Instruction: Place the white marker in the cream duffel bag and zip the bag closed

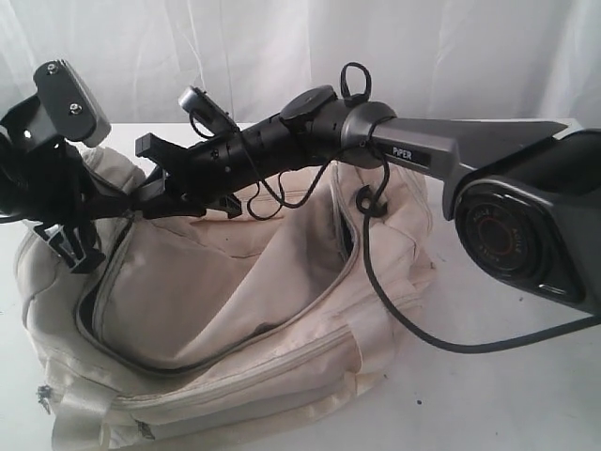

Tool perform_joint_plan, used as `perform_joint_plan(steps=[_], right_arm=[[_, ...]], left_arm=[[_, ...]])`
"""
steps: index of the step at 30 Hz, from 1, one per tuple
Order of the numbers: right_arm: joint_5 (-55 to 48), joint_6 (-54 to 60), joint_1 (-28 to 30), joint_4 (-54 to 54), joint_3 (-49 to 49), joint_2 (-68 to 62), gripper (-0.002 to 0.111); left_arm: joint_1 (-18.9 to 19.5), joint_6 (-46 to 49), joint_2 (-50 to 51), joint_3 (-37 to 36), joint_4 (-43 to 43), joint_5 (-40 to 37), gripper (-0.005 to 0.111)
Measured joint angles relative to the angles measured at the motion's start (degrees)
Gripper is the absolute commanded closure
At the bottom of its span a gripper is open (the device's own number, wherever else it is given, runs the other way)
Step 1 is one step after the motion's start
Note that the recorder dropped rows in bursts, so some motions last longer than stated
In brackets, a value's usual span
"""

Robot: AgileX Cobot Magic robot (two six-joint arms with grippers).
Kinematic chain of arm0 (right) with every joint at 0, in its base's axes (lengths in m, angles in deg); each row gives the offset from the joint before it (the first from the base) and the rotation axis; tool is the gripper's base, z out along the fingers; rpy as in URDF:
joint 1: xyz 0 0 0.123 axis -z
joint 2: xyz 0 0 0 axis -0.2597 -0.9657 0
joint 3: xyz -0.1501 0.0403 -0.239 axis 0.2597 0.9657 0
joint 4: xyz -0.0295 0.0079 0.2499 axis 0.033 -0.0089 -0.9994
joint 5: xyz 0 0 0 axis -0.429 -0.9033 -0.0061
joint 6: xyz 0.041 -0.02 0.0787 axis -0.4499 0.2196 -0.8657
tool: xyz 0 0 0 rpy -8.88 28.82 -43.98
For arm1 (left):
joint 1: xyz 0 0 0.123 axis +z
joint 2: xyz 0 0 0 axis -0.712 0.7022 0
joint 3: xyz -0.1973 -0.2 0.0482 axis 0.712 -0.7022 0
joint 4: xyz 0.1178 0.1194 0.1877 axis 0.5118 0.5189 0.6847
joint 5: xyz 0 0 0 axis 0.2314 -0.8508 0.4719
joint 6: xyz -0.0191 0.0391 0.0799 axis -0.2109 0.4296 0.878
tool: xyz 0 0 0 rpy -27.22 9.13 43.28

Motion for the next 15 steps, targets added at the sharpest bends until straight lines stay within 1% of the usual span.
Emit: perform_joint_plan(steps=[3,10,15], right_arm=[[-0.7,1.3,0.0,-0.1,0.0,0.0,0.108],[-2.0,2.3,2.2,-0.6,0.0,0.0,0.108],[-3.7,3.0,4.4,-0.6,0.0,-0.1,0.108]], left_arm=[[0.0,0.1,0.0,0.0,0.7,0.0,0.107],[0.0,0.1,0.0,0.0,1.2,-0.3,0.107],[0.0,0.1,-0.1,0.0,1.2,-3.5,0.107]])
